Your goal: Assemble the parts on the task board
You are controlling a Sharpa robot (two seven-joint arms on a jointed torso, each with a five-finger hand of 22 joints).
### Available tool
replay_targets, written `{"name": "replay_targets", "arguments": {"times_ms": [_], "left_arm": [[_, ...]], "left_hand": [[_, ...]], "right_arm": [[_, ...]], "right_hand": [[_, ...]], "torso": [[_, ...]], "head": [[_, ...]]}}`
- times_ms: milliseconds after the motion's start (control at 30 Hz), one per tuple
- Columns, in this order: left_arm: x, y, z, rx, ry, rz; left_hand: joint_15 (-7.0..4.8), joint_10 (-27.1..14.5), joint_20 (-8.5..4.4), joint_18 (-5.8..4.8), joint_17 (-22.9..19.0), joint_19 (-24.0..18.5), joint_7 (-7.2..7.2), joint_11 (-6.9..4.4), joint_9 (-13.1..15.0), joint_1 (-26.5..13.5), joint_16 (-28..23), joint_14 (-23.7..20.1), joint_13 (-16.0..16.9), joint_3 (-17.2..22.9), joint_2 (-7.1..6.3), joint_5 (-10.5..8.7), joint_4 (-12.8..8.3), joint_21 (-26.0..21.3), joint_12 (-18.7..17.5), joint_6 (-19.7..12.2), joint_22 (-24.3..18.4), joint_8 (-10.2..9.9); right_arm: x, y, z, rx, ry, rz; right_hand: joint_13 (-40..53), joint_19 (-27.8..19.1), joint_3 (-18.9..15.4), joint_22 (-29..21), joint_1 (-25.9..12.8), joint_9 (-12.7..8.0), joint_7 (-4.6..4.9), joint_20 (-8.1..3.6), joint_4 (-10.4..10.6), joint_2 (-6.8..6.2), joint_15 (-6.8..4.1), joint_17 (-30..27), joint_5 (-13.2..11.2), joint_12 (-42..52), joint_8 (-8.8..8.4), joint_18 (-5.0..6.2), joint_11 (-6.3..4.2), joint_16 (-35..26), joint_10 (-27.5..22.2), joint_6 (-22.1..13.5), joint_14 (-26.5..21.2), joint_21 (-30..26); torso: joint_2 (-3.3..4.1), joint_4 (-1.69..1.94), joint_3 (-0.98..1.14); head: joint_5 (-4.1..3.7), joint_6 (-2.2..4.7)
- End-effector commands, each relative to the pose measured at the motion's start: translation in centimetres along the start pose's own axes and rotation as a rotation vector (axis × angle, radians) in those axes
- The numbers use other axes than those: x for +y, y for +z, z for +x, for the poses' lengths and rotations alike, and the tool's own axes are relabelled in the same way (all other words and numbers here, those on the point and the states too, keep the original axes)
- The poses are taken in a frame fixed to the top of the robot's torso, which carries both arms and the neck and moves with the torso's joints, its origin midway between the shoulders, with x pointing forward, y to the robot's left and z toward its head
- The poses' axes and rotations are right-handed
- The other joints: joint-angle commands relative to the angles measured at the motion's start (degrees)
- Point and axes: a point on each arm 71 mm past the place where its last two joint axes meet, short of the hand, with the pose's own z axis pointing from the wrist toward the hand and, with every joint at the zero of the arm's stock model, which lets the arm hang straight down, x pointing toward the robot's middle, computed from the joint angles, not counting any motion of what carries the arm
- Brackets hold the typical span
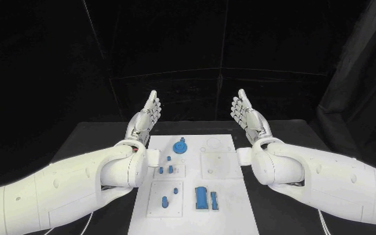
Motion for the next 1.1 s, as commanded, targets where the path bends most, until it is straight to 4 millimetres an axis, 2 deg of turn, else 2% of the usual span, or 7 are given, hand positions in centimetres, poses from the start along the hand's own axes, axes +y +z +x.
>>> {"name": "replay_targets", "arguments": {"times_ms": [33,600,667,733,767,833,1100], "left_arm": [[-0.34,0.0,-0.28,-0.047,0.042,0.028],[-0.34,0.0,-0.28,-0.047,0.042,0.028],[-0.34,0.0,-0.28,-0.047,0.042,0.028],[-0.34,0.0,-0.28,-0.047,0.042,0.028],[-0.34,0.0,-0.28,-0.047,0.042,0.028],[-0.34,0.0,-0.28,-0.047,0.042,0.028],[-0.34,0.0,-0.28,-0.047,0.042,0.028]], "left_hand": [[-0.2,-4.8,-1.9,-1.57,-0.11,-3.27,-0.3,-0.27,-0.09,-6.02,-1.09,-4.39,-0.07,-2.3,0.0,-0.21,0.02,-0.47,-0.39,-4.67,-0.91,-0.22],[-0.2,-9.71,-1.9,-1.57,-0.11,-10.26,-0.3,-0.27,-0.09,-12.39,-1.09,-8.95,-0.07,-2.3,0.0,-0.21,0.02,-0.47,-0.39,-9.48,-0.91,-0.22],[-0.2,-10.28,-1.9,-1.57,-0.11,-10.26,-0.3,-0.27,-0.09,-12.9,-1.09,-9.37,-0.07,-2.3,0.0,-0.21,0.02,-0.47,-0.39,-9.83,-0.91,-0.22],[-0.2,-10.58,-1.9,-1.57,-0.11,-10.26,-0.3,-0.27,-0.09,-13.25,-1.09,-9.58,-0.07,-2.3,0.0,-0.21,0.02,-0.47,-0.39,-10.27,-0.91,-0.22],[-0.2,-14.93,-1.9,-1.57,-0.11,-10.26,-0.3,-0.27,-0.09,-13.69,-1.09,-13.69,-0.07,-2.3,0.0,-0.21,0.02,-0.47,-0.39,-14.47,-0.91,-0.22],[-0.2,-14.93,-1.9,-1.57,-0.11,-10.26,-0.3,-0.27,-0.09,-18.79,-1.09,-13.69,-0.07,-2.3,0.0,-0.21,0.02,-0.47,-0.39,-14.47,-0.91,-0.22],[-0.2,-14.93,-1.9,-1.57,-0.11,-10.26,-0.3,-0.27,-0.09,-18.79,-1.09,-13.69,-0.07,-2.3,0.0,-0.21,0.02,-0.47,-0.39,-14.47,-0.91,-0.22]], "right_arm": [[0.2,0.0,-0.33,-0.054,-0.002,-0.007],[0.2,0.0,-0.33,-0.054,-0.002,-0.007],[0.2,0.0,-0.33,-0.054,-0.002,-0.007],[0.2,0.0,-0.33,-0.054,-0.002,-0.007],[0.2,0.0,-0.33,-0.054,-0.002,-0.007],[0.2,0.0,-0.33,-0.054,-0.002,-0.007],[0.2,0.0,-0.33,-0.054,-0.002,-0.007]], "right_hand": [[-0.1,-4.42,0.03,-0.1,-5.95,-0.07,-0.31,-1.49,0.31,0.0,-0.19,-0.07,-0.36,-0.21,-0.22,-1.67,-0.45,-0.26,-4.92,-4.41,-4.86,-0.42],[-0.1,-9.2,0.03,-0.1,-12.29,-0.07,-0.31,-1.49,0.31,0.0,-0.19,-0.07,-0.36,-0.21,-0.22,-1.67,-0.45,-0.26,-10.27,-9.09,-10.11,-0.42],[-0.1,-13.69,0.03,-0.1,-18.37,-0.07,-0.31,-1.49,0.31,0.0,-0.19,-0.07,-0.36,-0.21,-0.22,-1.67,-0.45,-0.26,-15.13,-13.6,-15.09,-0.42],[-0.1,-13.69,0.03,-0.1,-18.37,-0.07,-0.31,-1.49,0.31,0.0,-0.19,-0.07,-0.36,-0.21,-0.22,-1.67,-0.45,-0.26,-15.13,-13.6,-15.09,-0.42],[-0.1,-13.69,0.03,-0.1,-18.37,-0.07,-0.31,-1.49,0.31,0.0,-0.19,-0.07,-0.36,-0.21,-0.22,-1.67,-0.45,-0.26,-15.13,-13.6,-15.09,-0.42],[-0.1,-13.69,0.03,-0.1,-18.37,-0.07,-0.31,-1.49,0.31,0.0,-0.19,-0.07,-0.36,-0.21,-0.22,-1.67,-0.45,-0.26,-15.13,-13.6,-15.09,-0.42],[-0.1,-13.69,0.03,-0.1,-18.37,-0.07,-0.31,-1.49,0.31,0.0,-0.19,-0.07,-0.36,-0.21,-0.22,-1.67,-0.45,-0.26,-15.13,-13.6,-15.09,-0.42]], "torso": [[0.01,0.03,0.0],[0.01,0.03,0.0],[0.01,0.03,0.0],[0.01,0.03,0.0],[0.01,0.03,0.0],[0.01,0.03,0.0],[0.01,0.03,0.0]], "head": [[0.01,-0.01],[0.01,-0.01],[0.01,-0.01],[0.01,-0.01],[0.01,-0.01],[0.01,-0.01],[0.01,-0.01]]}}
